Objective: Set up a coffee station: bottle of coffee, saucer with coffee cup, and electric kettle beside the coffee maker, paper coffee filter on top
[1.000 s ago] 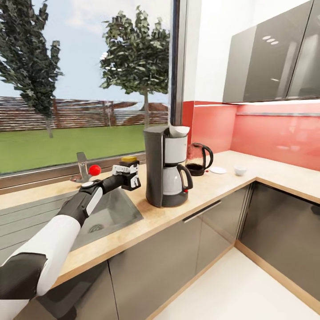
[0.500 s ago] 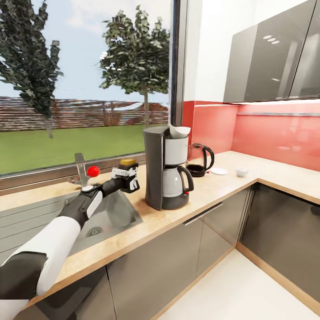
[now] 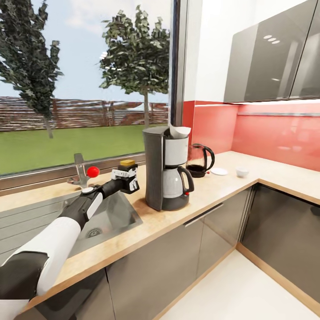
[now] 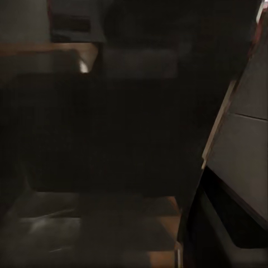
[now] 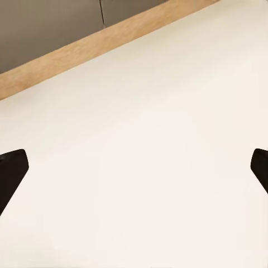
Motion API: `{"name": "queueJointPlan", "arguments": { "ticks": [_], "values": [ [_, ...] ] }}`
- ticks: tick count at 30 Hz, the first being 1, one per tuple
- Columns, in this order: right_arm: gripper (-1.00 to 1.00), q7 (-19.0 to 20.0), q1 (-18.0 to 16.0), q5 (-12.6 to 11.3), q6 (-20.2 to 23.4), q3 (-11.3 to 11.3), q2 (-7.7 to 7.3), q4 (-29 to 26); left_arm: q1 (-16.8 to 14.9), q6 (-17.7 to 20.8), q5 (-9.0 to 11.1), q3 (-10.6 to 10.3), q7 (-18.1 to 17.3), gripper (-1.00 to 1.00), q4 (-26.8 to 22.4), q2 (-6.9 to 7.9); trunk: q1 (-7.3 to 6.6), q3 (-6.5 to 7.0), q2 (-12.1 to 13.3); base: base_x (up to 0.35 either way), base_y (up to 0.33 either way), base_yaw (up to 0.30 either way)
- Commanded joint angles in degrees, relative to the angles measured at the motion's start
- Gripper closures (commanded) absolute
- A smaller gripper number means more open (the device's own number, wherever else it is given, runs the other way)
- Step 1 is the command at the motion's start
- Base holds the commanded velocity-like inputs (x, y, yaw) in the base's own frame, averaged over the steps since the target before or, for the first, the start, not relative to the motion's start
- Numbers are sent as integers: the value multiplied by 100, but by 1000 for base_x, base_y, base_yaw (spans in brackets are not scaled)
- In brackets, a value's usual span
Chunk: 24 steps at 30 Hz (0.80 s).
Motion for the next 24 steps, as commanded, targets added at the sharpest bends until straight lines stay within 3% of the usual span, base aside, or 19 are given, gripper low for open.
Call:
{"name": "queueJointPlan", "arguments": {
  "ticks": [1,24],
  "values": [
    [-100,13,-10,-61,-33,42,-4,-6,-4,17,48,-33,-5,100,-2,8,1,-7,-4,35,0,0],
    [-100,13,-10,-61,-33,45,-4,-6,-4,17,48,-32,-5,100,-4,9,1,-7,-4,21,0,-22]
  ]
}}
